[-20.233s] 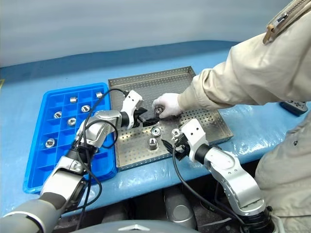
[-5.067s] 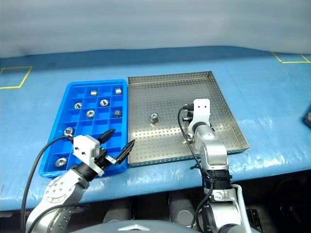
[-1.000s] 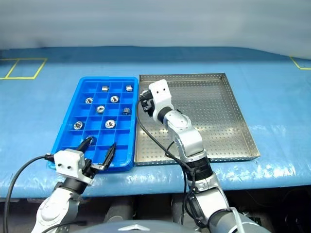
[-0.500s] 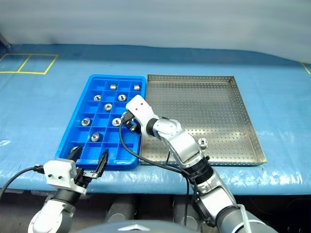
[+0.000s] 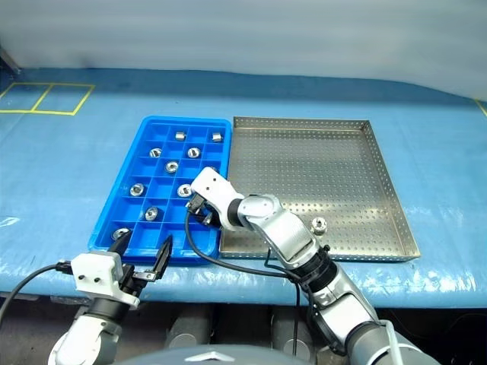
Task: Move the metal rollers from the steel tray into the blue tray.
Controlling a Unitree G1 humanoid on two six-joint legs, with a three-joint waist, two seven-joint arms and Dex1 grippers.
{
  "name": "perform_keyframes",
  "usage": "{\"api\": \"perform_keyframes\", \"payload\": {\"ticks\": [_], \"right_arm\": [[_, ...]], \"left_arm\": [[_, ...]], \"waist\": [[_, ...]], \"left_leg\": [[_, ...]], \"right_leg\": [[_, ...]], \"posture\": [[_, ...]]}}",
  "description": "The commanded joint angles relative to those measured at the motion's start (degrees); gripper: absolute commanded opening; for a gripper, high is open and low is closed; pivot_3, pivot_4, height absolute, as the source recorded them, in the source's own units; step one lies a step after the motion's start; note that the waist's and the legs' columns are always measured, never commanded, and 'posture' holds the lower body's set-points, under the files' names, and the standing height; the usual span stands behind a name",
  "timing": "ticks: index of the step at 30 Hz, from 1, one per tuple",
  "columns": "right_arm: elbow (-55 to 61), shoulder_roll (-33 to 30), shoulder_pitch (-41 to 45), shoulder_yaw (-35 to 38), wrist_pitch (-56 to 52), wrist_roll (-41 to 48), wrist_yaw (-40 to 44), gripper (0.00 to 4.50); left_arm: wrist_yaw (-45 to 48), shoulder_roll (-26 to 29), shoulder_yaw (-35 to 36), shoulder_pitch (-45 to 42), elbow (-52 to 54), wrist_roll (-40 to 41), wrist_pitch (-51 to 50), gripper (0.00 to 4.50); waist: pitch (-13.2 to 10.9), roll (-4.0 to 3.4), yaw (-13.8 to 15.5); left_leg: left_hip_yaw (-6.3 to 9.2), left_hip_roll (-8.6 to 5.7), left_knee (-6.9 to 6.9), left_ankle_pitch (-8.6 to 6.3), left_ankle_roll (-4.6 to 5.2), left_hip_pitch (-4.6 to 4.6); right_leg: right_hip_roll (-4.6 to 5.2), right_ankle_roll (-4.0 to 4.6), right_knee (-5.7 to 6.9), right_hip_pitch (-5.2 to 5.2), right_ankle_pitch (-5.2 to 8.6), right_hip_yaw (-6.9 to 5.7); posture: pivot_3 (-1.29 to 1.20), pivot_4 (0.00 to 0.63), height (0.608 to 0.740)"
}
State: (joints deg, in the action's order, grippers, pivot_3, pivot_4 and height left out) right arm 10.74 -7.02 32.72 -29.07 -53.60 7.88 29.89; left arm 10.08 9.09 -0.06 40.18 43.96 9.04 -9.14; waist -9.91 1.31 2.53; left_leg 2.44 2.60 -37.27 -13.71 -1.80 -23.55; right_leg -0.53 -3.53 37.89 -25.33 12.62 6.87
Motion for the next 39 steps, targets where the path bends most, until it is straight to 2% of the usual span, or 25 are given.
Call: {"api": "perform_keyframes", "payload": {"ticks": [1, 7, 9, 10, 18, 26, 32, 39], "right_arm": [[-0.5, -0.3, 0.8, -0.9, -0.7, -1.1, -0.7, 1.71], [-0.6, -0.3, 0.4, -0.7, -1.2, -1.9, -1.9, 3.71], [-0.4, -0.2, 0.1, 0.2, -1.6, -1.9, -2.7, 4.3], [0.2, -0.2, -0.1, 1.4, -1.8, -1.4, -3.1, 4.46], [9.0, -2.8, -2.1, 13.9, -6.3, 1.0, -6.6, 4.46], [17.9, -8.0, -6.6, 24.9, -15.7, 1.3, -11.2, 4.46], [23.0, -10.8, -11.8, 27.2, -21.1, 1.5, -12.7, 4.46], [25.8, -10.5, -17.4, 26.0, -25.1, 2.4, -14.3, 4.46]], "left_arm": [[0.1, -0.2, -0.1, 0.7, 2.6, 0.1, 1.7, 4.5], [0.8, 0.7, -0.2, 0.3, 2.8, 0.2, 1.1, 4.5], [1.1, 1.0, -0.1, -0.1, 2.7, 0.4, 0.8, 4.5], [1.5, 1.4, -0.2, -0.6, 2.6, 0.5, 0.5, 4.5], [5.5, 4.8, -1.5, -7.6, 0.8, 2.4, -2.7, 4.5], [9.7, 7.5, -2.5, -15.4, -2.6, 4.8, -5.6, 4.5], [12.4, 9.7, -3.9, -19.0, -4.7, 4.5, -6.8, 4.5], [14.4, 12.0, -5.5, -20.8, -6.5, 4.2, -6.9, 4.5]], "waist": [[0.0, 0.01, 0.1], [0.0, 0.03, 0.2], [0.0, 0.03, 0.2], [0.0, 0.03, 0.2], [0.0, 0.02, -0.6], [0.1, -0.08, -4.4], [0.2, -0.18, -7.6], [0.2, -0.21, -10.2]], "left_leg": [[0.0, 0.0, 0.0, 0.0, 0.0, 0.0], [0.01, 0.0, -0.03, 0.0, 0.0, 0.0], [0.0, -0.01, -0.05, 0.0, 0.0, 0.0], [0.0, -0.01, -0.07, 0.0, 0.0, 0.0], [-0.07, -0.02, -0.22, 0.0, 0.0, -0.03], [-0.06, 0.0, -0.11, -0.01, 0.0, -0.04], [-0.08, 0.0, -0.14, 0.0, 0.01, -0.01], [-0.1, -0.01, -0.19, 0.0, 0.01, 0.02]], "right_leg": [[0.0, 0.0, 0.0, 0.01, 0.0, 0.0], [0.01, 0.0, 0.0, 0.02, 0.0, -0.01], [0.01, 0.0, 0.0, 0.03, 0.0, -0.01], [0.02, 0.0, 0.0, 0.05, 0.0, -0.01], [0.05, -0.05, -0.01, 0.07, -0.03, 0.02], [0.02, -0.05, 0.01, 0.01, -0.05, 0.03], [0.01, -0.1, 0.06, 0.03, -0.09, 0.09], [0.0, -0.14, 0.1, 0.07, -0.11, 0.15]], "posture": [[0.3, 0.15, 0.74], [0.28, 0.15, 0.74], [0.27, 0.15, 0.74], [0.26, 0.15, 0.74], [0.11, 0.15, 0.74], [-0.03, 0.15, 0.74], [-0.09, 0.15, 0.74], [-0.12, 0.15, 0.74]]}}
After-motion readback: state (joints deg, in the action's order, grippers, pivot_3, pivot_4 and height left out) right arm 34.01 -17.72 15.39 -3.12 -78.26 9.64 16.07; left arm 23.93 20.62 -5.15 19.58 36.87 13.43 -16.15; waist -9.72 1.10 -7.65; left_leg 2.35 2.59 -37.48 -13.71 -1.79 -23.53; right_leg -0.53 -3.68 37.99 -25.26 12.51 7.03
